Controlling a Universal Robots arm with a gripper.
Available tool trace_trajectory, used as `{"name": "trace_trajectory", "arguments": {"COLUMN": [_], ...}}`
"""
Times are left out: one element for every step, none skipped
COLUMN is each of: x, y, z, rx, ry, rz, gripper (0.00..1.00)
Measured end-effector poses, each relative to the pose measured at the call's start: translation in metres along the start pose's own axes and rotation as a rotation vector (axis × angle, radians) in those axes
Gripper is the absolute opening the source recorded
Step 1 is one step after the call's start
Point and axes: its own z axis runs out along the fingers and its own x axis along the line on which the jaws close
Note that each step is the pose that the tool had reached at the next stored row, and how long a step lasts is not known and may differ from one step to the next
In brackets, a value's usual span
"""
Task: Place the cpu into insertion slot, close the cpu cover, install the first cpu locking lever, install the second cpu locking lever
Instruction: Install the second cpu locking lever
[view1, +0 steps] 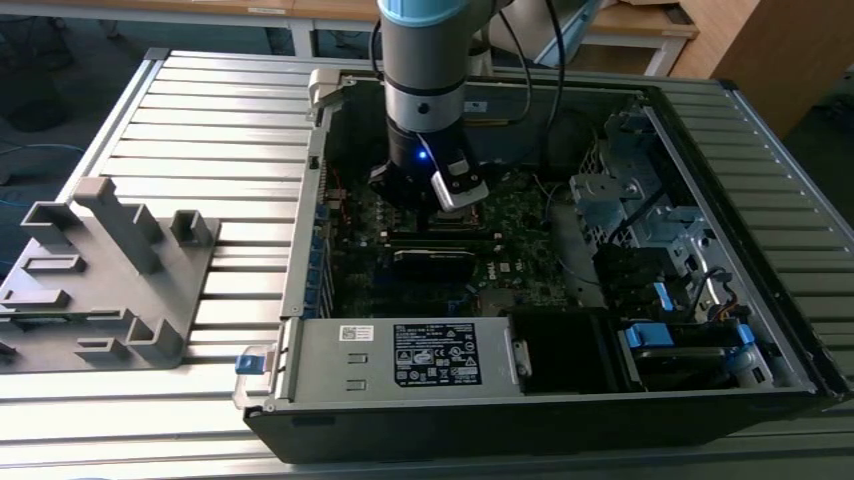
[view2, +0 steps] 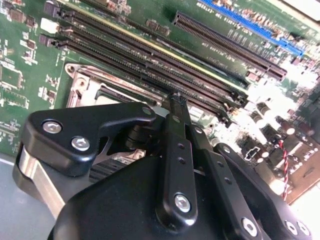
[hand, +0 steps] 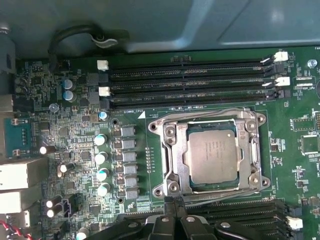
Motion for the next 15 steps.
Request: {"name": "trace_trajectory", "arguments": {"x": [0.0002,0.0005,0.0008,0.0013,0.0020,0.0030,0.0038,0.0045,0.0049,0.0053,0.0055,0.0056,0.0057,0.0057,0.0057], "y": [0.0000,0.0000,0.0000,0.0000,-0.0001,-0.0002,-0.0003,-0.0003,-0.0003,-0.0004,-0.0005,-0.0005,-0.0004,-0.0004,-0.0004], "z": [0.0001,0.0003,0.0006,0.0009,0.0011,0.0014,0.0017,0.0021,0.0024,0.0026,0.0028,0.0029,0.0029,0.0030,0.0031], "rx": [-0.0032,-0.0065,-0.0098,-0.0127,-0.0152,-0.0177,-0.0198,-0.0216,-0.0229,-0.0241,-0.0254,-0.0266,-0.0274,-0.0277,-0.0279], "ry": [0.0004,0.0007,0.0009,0.0011,0.0014,0.0017,0.0018,0.0020,0.0021,0.0023,0.0025,0.0027,0.0027,0.0026,0.0025], "rz": [0.000,0.000,0.001,0.001,0.001,0.001,0.001,0.001,0.001,0.001,0.001,0.001,0.002,0.002,0.002], "gripper": [0.10,0.10,0.10,0.10,0.10,0.10,0.10,0.10,0.10,0.10,0.10,0.10,0.10,0.10,0.10]}}
